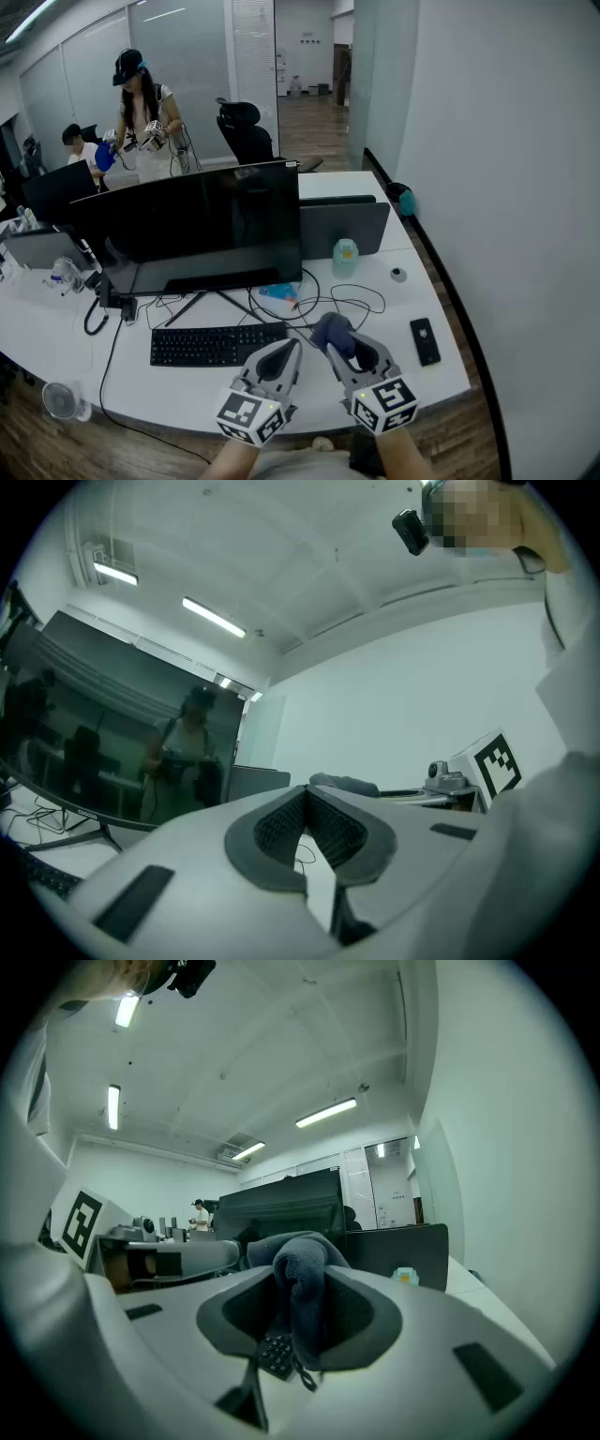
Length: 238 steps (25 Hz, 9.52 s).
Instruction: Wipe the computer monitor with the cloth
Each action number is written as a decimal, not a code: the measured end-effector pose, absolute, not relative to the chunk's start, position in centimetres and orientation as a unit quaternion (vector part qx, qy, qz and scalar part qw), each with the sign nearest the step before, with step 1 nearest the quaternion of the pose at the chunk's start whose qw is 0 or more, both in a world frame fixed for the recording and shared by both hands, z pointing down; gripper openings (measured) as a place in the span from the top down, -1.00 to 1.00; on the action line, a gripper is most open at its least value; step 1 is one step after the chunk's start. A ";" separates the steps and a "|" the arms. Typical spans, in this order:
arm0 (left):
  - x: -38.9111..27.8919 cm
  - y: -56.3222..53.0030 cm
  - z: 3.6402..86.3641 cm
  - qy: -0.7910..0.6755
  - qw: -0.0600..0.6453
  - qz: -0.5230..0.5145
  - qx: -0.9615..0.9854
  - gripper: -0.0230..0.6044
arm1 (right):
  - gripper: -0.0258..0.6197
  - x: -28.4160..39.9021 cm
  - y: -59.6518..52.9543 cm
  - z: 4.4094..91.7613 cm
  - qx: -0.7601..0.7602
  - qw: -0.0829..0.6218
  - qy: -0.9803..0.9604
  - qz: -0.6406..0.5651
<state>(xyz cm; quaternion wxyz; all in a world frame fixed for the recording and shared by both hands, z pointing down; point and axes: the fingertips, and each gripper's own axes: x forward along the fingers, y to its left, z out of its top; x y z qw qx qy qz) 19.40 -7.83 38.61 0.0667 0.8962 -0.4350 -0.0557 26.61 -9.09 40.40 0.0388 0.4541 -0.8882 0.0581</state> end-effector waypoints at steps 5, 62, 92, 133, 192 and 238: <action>20.1 -8.4 38.5 -0.440 0.064 -0.052 0.894 0.90 | 0.51 26.8 -9.4 40.1 0.441 0.041 -0.895 0.048; 18.2 -25.7 47.9 -0.427 0.133 0.031 0.894 0.90 | 0.52 24.7 -29.0 55.0 0.458 0.164 -0.850 0.202; 17.4 -26.9 49.3 -0.388 0.154 0.028 0.908 0.90 | 0.53 23.3 -34.0 54.7 0.491 0.219 -0.832 0.134; 18.6 -28.0 39.1 -0.447 0.048 0.024 0.893 0.90 | 0.52 22.7 -35.7 44.1 0.469 0.201 -0.858 0.056; 17.8 -30.9 27.0 -0.453 -0.047 -0.024 0.890 0.90 | 0.52 22.4 -38.9 28.2 0.437 0.113 -0.888 -0.086; 13.9 -29.6 27.5 -0.512 -0.035 -0.035 0.858 0.90 | 0.52 18.9 -39.1 19.0 0.358 0.217 -0.862 -0.286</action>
